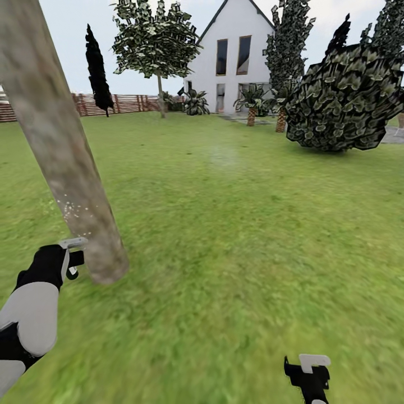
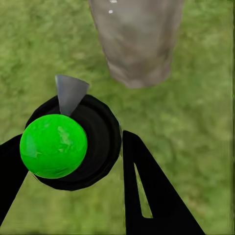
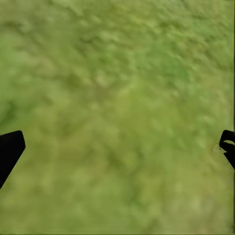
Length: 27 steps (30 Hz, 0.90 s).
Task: In the garden, pick up the pesticide atomizer on the floor and spray pesticide onto both trees until each tree trunk is fully covered.
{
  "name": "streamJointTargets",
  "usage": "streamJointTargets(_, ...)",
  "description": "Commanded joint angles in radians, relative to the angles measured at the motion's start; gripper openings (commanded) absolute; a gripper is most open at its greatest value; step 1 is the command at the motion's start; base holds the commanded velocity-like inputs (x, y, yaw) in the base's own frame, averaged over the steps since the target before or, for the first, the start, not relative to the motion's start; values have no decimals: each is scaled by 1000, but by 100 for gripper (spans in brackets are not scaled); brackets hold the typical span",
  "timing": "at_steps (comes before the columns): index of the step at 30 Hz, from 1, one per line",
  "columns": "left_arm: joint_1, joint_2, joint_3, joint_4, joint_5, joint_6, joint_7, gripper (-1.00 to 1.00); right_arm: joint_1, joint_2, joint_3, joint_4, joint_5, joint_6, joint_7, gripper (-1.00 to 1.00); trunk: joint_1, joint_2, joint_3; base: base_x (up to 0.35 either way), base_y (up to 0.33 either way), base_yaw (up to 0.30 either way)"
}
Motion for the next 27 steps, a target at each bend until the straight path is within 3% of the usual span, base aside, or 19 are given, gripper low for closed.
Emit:
streamJointTargets(1, -1, -1, 4, -1, -8, 3, -5, -100, -1, -2, -7, 1, 11, -3, -3, 100, 0, 0, -1, 212, -226, 9)
streamJointTargets(16, -1, -1, 2, -1, -9, 3, -5, -100, -1, -1, -7, 1, 11, -3, -3, 100, 0, 0, -1, 234, -208, 3)
streamJointTargets(27, 10, 7, 4, -1, -13, 2, -3, -100, -1, 0, -6, 1, 11, -3, -3, 100, 0, 0, -1, 212, -212, 250)
